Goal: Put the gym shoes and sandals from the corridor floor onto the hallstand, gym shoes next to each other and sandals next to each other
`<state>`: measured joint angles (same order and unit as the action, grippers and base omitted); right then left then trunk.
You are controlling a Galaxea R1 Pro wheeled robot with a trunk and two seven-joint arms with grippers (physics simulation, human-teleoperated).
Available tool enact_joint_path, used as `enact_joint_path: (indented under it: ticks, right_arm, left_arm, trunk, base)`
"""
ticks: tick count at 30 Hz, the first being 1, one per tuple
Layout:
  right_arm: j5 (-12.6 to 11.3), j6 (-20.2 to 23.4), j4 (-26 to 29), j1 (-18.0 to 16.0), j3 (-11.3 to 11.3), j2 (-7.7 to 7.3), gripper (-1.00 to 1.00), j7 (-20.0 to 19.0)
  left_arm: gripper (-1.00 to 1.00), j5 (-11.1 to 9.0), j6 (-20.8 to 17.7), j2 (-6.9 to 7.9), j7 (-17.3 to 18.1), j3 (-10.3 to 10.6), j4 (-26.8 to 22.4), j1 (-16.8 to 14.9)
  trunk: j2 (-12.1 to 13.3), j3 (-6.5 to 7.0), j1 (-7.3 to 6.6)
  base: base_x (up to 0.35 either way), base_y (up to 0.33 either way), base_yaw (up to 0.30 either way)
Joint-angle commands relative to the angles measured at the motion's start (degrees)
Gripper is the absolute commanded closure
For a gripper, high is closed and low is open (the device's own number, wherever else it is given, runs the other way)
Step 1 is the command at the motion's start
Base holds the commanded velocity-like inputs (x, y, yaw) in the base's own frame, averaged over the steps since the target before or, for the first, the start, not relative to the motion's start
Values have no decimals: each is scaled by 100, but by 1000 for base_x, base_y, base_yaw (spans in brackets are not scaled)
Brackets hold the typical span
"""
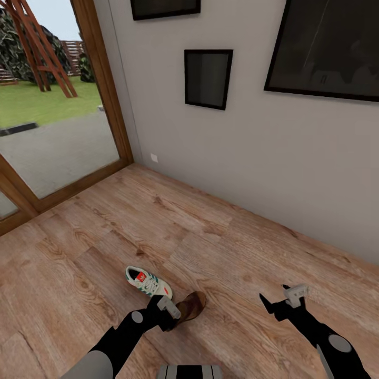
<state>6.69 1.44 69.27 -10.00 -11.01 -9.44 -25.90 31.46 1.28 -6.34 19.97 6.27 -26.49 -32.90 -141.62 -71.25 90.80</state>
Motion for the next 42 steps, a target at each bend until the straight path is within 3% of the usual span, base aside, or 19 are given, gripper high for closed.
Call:
enact_joint_path:
  ticks: [1, 5, 6, 12, 19, 22, 28, 42]
  right_arm:
    - [51, 16, 9, -2, -54, -3, -100, -36]
    - [51, 15, 11, -2, -110, -14, -100, -37]
    - [51, 15, 12, -2, -125, -18, -100, -38]
    - [51, 14, 10, -2, -136, -18, -100, -38]
    - [51, 14, 8, -2, -145, -21, -100, -38]
    - [51, 14, 8, -2, -153, -22, -100, -34]
    - [51, 14, 6, -2, -155, -18, -100, -32]
    - [51, 6, -1, -2, -155, -14, -100, -30]
  left_arm:
    - [-100, 105, 10, -3, 6, -7, -19, -3]
    - [-100, 344, -22, -11, -34, -12, -144, -5]
    - [-100, 523, -117, -13, -60, -18, -274, -5]
    - [-100, 759, -501, -10, -75, -23, -524, 1]
    - [-100, 802, -604, -13, -66, -15, -569, 5]
    - [-100, 838, -613, -8, -64, -7, -575, 16]
    - [-100, 936, -595, -5, -70, -8, -576, 37]
    - [-100, 962, -592, -8, -80, -12, -592, 18]
  trunk:
    - [-2, -5, -1]
    - [-2, -15, -1]
    - [-2, -17, -1]
    - [-2, -21, -1]
    - [-42, -61, 21]
    - [-162, -139, 87]
    - [-170, -325, 102]
    - [-189, -761, 138]
  base:
    - [0, 0, 0]
    - [0, 0, 0]
    - [0, 0, 0]
    - [0, 0, 0]
    - [0, 0, 0]
    - [0, 0, 0]
    - [0, 0, 0]
    - [0, 0, 0]
